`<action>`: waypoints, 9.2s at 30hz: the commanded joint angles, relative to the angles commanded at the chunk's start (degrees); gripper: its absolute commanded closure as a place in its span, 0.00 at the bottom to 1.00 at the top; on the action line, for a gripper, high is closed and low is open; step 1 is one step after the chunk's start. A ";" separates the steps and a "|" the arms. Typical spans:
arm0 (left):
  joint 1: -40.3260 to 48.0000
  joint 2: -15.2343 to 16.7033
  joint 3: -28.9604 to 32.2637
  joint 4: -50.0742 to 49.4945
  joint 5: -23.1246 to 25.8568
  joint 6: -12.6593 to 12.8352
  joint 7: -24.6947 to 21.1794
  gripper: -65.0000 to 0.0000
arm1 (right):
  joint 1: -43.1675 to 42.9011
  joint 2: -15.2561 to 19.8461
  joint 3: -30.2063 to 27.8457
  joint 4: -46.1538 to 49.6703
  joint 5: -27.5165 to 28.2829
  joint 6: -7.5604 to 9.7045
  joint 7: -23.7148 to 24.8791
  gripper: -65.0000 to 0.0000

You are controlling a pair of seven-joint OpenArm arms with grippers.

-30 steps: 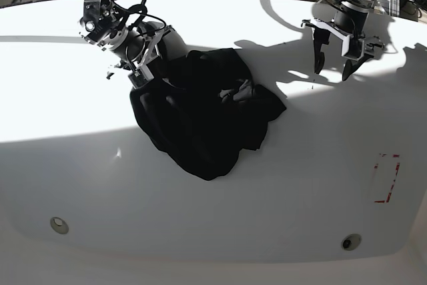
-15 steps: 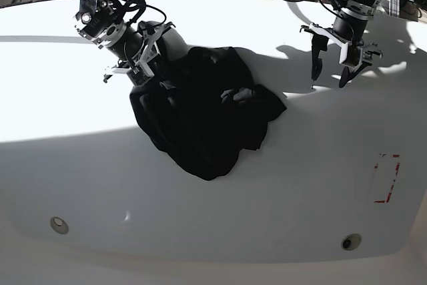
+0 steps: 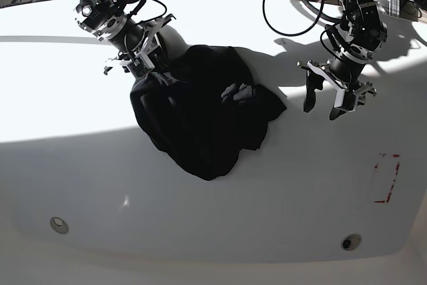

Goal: Layout the t-shirt on the table in an organized manner, then fold the t-shirt properly
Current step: 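Move the left gripper to the t-shirt and grasp another edge, then lift the t-shirt with both grippers and pull the grippers apart, then swing the held t-shirt and lay it down, releasing the left gripper, then move the left gripper to the t-shirt's hem and grasp it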

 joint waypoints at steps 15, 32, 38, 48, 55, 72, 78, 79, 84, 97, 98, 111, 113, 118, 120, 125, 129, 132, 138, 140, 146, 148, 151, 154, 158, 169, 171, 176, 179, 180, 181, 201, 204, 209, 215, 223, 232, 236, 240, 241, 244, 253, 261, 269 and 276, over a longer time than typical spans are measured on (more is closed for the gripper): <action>-5.10 -0.18 7.47 -10.99 0.26 -5.89 -0.09 0.44 | 0.09 0.00 0.00 -0.09 -0.35 0.00 0.00 1.00; -11.52 -0.18 8.79 -24.09 0.35 -5.98 -0.35 0.44 | -0.88 0.00 0.09 -0.09 0.00 0.00 0.00 1.00; -14.15 -0.09 9.14 -28.57 0.35 -6.15 -0.44 0.44 | -1.41 0.00 0.09 -0.09 0.00 0.00 0.09 1.00; -14.42 -0.35 16.09 -30.77 0.26 -5.98 -1.32 0.59 | -1.67 0.00 0.09 0.00 0.09 0.00 0.09 1.00; -14.24 -0.35 16.44 -30.95 0.35 -4.84 -2.73 1.00 | -1.32 0.00 0.88 0.00 0.09 0.00 0.09 1.00; -12.75 -2.20 10.02 -17.05 0.09 -4.31 -1.93 1.00 | 5.89 -0.35 12.75 0.00 0.18 0.00 0.09 1.00; -13.10 -5.19 8.18 -9.32 -0.09 -4.40 1.93 1.00 | 11.16 0.09 16.62 0.00 0.18 0.00 -0.09 1.00; -13.10 -5.19 7.47 -7.91 -0.09 -4.40 2.11 1.00 | 12.22 0.26 16.70 0.00 0.18 0.00 -0.09 1.00; -13.45 -5.19 5.19 -1.49 -0.09 -4.40 2.55 1.00 | 15.65 2.73 16.70 0.00 0.18 0.00 -0.18 1.00; -24.09 -5.01 2.02 8.09 0.18 -4.40 12.40 1.00 | 30.07 5.80 16.70 -0.09 0.18 0.00 -9.23 1.00; -25.41 -5.10 1.93 8.53 0.26 -4.31 13.01 1.00 | 31.74 5.80 16.70 -0.18 0.18 0.00 -9.76 1.00; -42.02 -5.63 1.93 8.97 1.93 -4.31 18.46 1.00 | 48.53 9.14 16.35 -0.35 0.26 0.00 -17.58 1.00; -44.57 -5.36 2.02 8.97 3.25 -4.48 19.16 1.00 | 50.81 9.49 16.26 -0.44 0.26 0.00 -18.37 1.00; -52.13 -5.36 2.02 8.97 5.01 -4.57 21.19 1.00 | 57.58 9.85 16.26 -1.85 0.26 0.00 -21.80 1.00; -54.86 -5.36 2.02 8.70 5.71 -4.57 21.63 1.00 | 59.96 10.55 16.18 -2.37 0.18 0.00 -22.68 1.00; -61.89 -5.36 2.02 8.70 7.91 -4.57 24.53 1.00 | 64.97 12.31 12.04 -4.04 -0.26 0.00 -23.12 1.00; -67.25 -5.27 2.20 8.70 8.53 -4.57 27.60 1.00 | 68.31 13.19 8.97 -4.92 -0.35 0.00 -23.12 1.00; -69.63 -5.27 2.20 8.70 8.53 -4.66 29.10 1.00 | 69.63 13.19 8.62 -5.71 -0.35 0.00 -23.12 1.00; -69.27 -5.45 2.20 8.70 8.53 -4.75 29.71 1.00 | 68.13 13.19 8.44 -6.42 -0.35 0.00 -23.21 1.00; -65.76 -5.63 2.20 8.88 8.26 -4.75 29.71 1.00 | 65.05 13.10 8.44 -5.89 -0.09 0.00 -23.47 1.00; -55.30 -5.71 1.93 10.11 8.00 -6.59 29.71 1.00 | 55.12 13.01 8.70 -2.46 0.18 0.00 -23.47 1.00; -51.69 -5.71 1.93 10.81 8.00 -7.25 29.71 1.00 | 51.43 12.84 9.58 -1.41 0.18 0.00 -23.47 1.00; -44.48 -5.71 1.85 12.48 7.91 -7.25 29.71 1.00 | 45.27 10.73 11.52 -0.70 0.26 0.00 -23.12 1.00; -38.68 -5.71 1.85 13.19 7.82 -7.25 29.71 1.00 | 41.23 9.23 13.98 -0.70 0.26 0.00 -23.12 1.00; -30.24 -5.63 0.09 13.80 7.30 -7.25 29.71 1.00 | 35.60 8.53 16.62 -0.70 0.18 0.00 -23.12 1.00; -11.52 -5.71 -7.47 13.80 -3.96 -7.25 29.71 1.00 | 25.14 7.30 17.93 -0.70 0.18 0.00 -23.12 1.00; -7.47 -5.54 -7.65 13.80 -5.36 -7.25 29.71 1.00 | 23.82 7.30 17.93 -0.70 0.18 0.00 -23.12 1.00; 1.23 -5.71 -8.18 13.89 -9.41 -7.25 29.71 1.00 | 21.63 7.30 17.93 -0.70 0.09 0.00 -23.12 1.00; 7.21 -5.54 -10.73 13.89 -12.22 -7.25 29.71 1.00 | 20.22 7.30 17.93 -0.70 0.09 0.00 -23.12 1.00; 8.79 -5.45 -11.25 13.89 -13.01 -7.25 29.71 1.00 | 19.96 7.30 17.93 -0.70 0.09 0.00 -23.03 1.00; 9.41 -5.45 -11.43 13.89 -13.45 -7.25 29.71 1.00 | 19.69 7.30 17.93 -0.70 0.09 0.00 -23.03 1.00; 26.37 -5.63 -9.67 13.63 -19.69 -7.25 29.63 0.88 | 14.95 7.30 17.76 -0.70 -0.26 0.00 -23.03 0.88; 27.08 -5.63 -9.67 13.63 -19.69 -7.25 29.63 0.68 | 14.51 7.30 17.76 -0.70 -0.35 0.00 -23.03 0.71; 27.34 -5.80 -9.93 13.54 -19.60 -7.25 29.63 0.29 | 13.98 7.30 17.76 -0.70 -0.18 0.00 -23.03 0.34; 27.34 -9.85 -11.87 13.45 -19.78 -7.25 29.54 0.28 | 14.07 7.30 17.76 -0.70 0.09 0.00 -23.03 0.24; 13.27 -12.13 -16.70 12.48 -19.52 -7.25 29.63 0.28 | 14.15 7.21 17.76 -0.70 0.09 0.00 -23.03 0.25; -5.54 -13.80 -15.38 5.45 -19.25 -7.25 29.63 0.28 | 14.15 7.21 17.93 -0.70 0.09 0.00 -23.03 0.24; -13.10 -13.80 -15.38 -1.05 -16.79 -7.25 29.63 0.28 | 14.24 7.03 17.93 -0.70 0.18 0.00 -23.03 0.24; -18.81 -13.71 -14.07 -6.24 -12.66 -7.25 29.36 0.28 | 13.89 2.73 18.81 -0.70 0.18 0.00 -23.30 0.24; -20.57 -13.71 -13.19 -7.74 -11.60 -7.25 29.36 0.28 | 13.71 0.79 19.60 -0.70 0.18 0.00 -23.38 0.24; -23.12 -13.71 -12.04 -10.11 -10.37 -7.25 28.92 0.28 | 12.13 -2.81 20.31 -0.79 0.00 0.00 -23.38 0.24; -26.02 -13.80 -8.70 -14.59 -10.02 -7.25 22.77 0.28 | 9.32 -12.31 26.81 -0.79 0.18 0.00 -23.38 0.24; -26.20 -13.80 -8.70 -16.97 -9.93 -7.25 22.42 0.28 | 8.53 -15.74 32.70 -1.58 0.26 0.00 -23.47 0.24; -26.02 -13.80 -8.70 -17.85 -9.93 -7.25 22.42 0.28 | 7.38 -16.26 33.32 -6.24 0.26 0.00 -23.47 0.24; -26.02 -13.80 -8.70 -17.85 -9.93 -7.25 22.42 0.28 | 7.30 -17.05 33.32 -11.43 0.35 0.00 -23.47 0.24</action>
